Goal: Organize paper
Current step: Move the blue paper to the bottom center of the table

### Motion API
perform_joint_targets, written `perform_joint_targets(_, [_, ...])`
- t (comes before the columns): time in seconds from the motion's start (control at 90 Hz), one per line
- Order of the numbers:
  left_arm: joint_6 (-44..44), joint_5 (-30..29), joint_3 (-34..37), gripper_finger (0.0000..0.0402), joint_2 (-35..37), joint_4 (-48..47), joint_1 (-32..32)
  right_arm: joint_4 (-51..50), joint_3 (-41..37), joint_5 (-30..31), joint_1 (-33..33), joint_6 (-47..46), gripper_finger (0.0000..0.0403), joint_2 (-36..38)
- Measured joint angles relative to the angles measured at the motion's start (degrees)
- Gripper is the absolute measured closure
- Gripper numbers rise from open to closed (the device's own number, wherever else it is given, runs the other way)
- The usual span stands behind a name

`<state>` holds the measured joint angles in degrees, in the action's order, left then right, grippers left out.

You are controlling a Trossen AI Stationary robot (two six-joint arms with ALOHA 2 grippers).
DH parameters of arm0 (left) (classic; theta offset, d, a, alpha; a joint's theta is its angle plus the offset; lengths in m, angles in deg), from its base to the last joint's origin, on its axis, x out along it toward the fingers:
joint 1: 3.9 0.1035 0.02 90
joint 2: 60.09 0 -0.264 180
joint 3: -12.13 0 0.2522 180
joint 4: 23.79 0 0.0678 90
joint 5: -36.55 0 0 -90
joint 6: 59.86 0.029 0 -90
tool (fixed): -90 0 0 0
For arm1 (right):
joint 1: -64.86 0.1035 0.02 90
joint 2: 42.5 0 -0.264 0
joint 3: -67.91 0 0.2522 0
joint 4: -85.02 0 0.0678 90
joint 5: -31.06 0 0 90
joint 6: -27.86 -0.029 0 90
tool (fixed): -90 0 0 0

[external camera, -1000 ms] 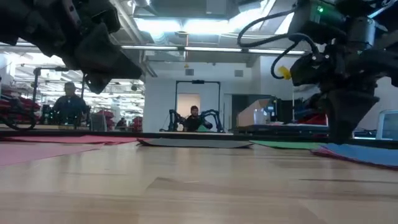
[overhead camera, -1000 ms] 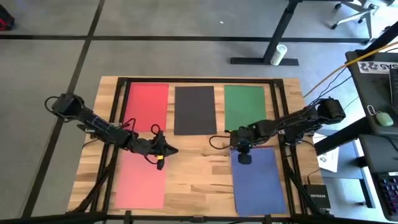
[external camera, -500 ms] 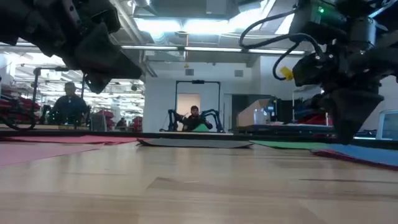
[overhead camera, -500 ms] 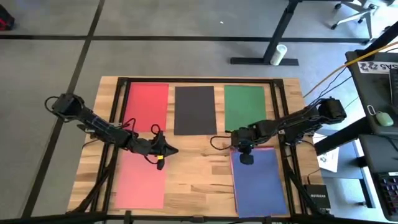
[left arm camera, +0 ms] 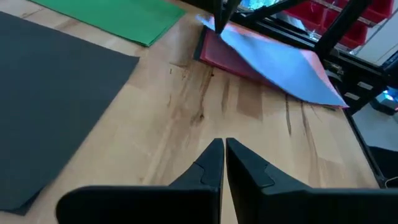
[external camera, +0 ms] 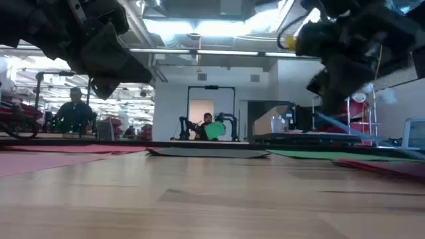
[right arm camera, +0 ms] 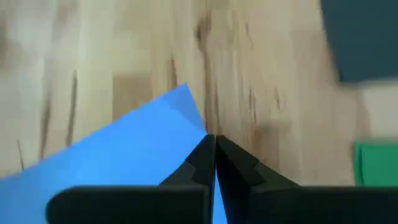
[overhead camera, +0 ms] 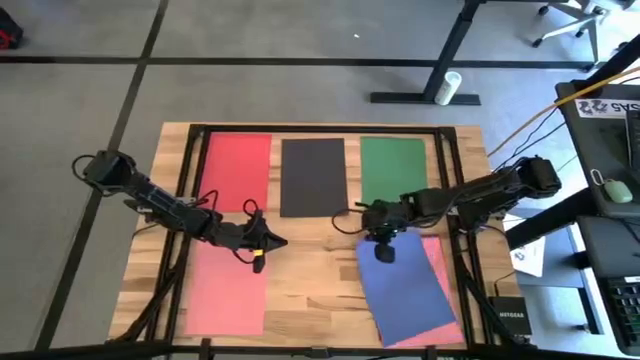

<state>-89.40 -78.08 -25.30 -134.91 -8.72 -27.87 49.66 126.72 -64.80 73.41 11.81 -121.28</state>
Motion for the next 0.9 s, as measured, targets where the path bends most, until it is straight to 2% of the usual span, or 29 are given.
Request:
perform_joint_targets(0.2, [5.25, 1.12, -6.29, 0.0402, -0.13, -4.69, -0.02, 2.44, 3.56, 3.13, -2.25, -0.14, 0.0403, -3.13])
perform_joint_targets(0.322, [7.44, 1.61, -10.74, 0.0402, -2.93, -8.4, -0.04, 2.55, 5.8, 4.53, -3.52, 1.26, 0.0403, -5.82])
perform_joint_targets(0.489, [11.99, 3.67, -18.01, 0.0402, -13.45, -8.61, 0.21, -5.53, 9.91, 4.87, -4.18, 5.63, 0.0403, -6.02])
perform_joint_targets(0.711, [18.3, 3.66, -29.14, 0.0402, -30.25, -7.41, 2.23, -17.65, 13.76, 5.83, -4.01, 6.34, 0.0403, -1.77])
perform_joint_targets(0.9, [20.73, 3.69, -33.92, 0.0402, -36.86, -0.48, 4.03, -26.06, 13.86, 9.93, -4.03, 5.52, 0.0403, 5.0])
